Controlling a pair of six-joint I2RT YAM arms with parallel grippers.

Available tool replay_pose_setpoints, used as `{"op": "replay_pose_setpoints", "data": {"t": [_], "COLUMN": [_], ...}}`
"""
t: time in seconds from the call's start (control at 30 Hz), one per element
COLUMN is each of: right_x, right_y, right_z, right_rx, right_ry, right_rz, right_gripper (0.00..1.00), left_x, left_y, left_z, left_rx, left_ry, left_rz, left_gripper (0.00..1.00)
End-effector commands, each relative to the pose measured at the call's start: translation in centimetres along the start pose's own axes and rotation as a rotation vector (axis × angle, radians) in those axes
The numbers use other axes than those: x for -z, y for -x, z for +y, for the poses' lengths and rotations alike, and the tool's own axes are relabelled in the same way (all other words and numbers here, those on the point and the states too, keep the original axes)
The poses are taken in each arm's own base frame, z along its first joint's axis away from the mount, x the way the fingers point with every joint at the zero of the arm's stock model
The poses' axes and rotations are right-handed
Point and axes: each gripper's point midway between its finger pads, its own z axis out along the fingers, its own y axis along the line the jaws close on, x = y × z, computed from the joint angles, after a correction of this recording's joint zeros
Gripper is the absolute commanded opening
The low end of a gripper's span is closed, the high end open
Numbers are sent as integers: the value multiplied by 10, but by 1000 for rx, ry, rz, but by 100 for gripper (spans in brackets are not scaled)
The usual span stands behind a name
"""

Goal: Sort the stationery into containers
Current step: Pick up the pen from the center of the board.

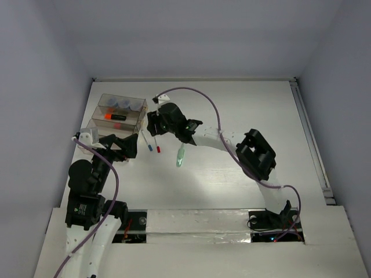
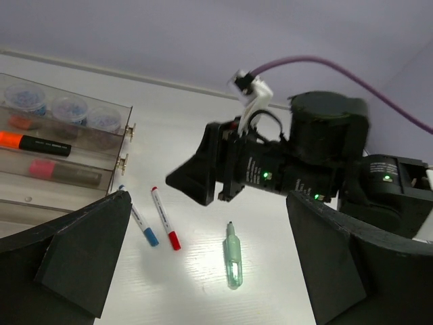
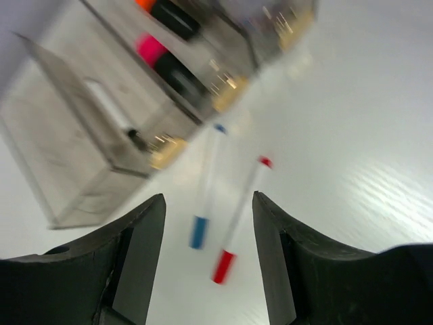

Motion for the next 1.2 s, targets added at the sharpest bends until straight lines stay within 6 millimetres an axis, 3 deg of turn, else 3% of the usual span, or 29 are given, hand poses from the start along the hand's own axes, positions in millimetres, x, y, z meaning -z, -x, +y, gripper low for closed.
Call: {"op": "replay_pose_setpoints", "data": {"t": [0.0, 0.23, 0.33, 0.57, 0.83, 0.93, 1.17], "right_x": [8, 8, 4, -4, -1, 0, -23], "right_y": [-62, -81, -99, -119, -107, -92, -90], "right_z": [-41, -47, -49, -27, -30, -28, -31], "right_rx": [49, 48, 38, 53, 51, 44, 5], "right_ry": [-151, -174, -169, -129, -187, -188, -233], "right_rz": [219, 290, 336, 355, 316, 271, 234], "right_gripper": [59, 55, 55, 54, 53, 52, 55], "left_x": [2, 1, 1, 0, -1, -1, -1], "left_y": [17, 18, 18, 16, 14, 14, 13], "left_z": [-3, -4, -1, 0, -1, -2, -2], "left_rx": [-9, -2, 4, 4, 1, 1, 1], "left_ry": [-7, -19, -1, 2, -8, -10, -13], "left_rz": [-63, -71, -72, -69, -61, -62, -59], "left_gripper": [99, 99, 99, 99, 99, 99, 99]}}
